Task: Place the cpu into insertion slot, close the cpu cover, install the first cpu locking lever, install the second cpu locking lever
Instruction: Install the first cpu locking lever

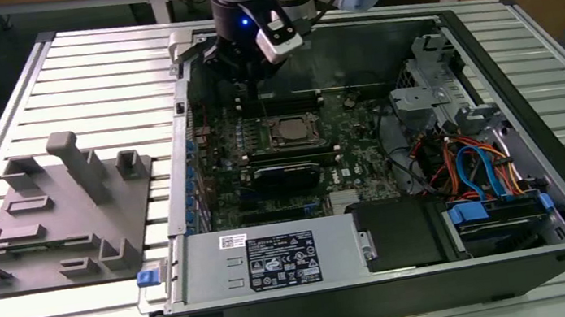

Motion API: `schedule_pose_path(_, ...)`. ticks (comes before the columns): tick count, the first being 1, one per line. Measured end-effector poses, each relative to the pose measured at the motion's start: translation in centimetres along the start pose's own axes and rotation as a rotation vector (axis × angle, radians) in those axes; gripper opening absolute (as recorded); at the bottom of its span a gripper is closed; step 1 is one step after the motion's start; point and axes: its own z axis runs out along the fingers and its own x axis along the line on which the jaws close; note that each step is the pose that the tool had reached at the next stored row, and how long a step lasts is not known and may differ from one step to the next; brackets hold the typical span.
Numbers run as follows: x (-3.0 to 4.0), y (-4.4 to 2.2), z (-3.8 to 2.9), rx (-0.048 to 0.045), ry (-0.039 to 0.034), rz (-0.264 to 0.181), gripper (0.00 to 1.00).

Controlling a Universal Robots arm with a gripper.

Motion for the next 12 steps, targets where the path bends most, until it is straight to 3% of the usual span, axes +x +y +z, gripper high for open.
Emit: schedule_pose_path(12,-0.30,0.00,0.01,0.0001,0.0001,0.000,0.10)
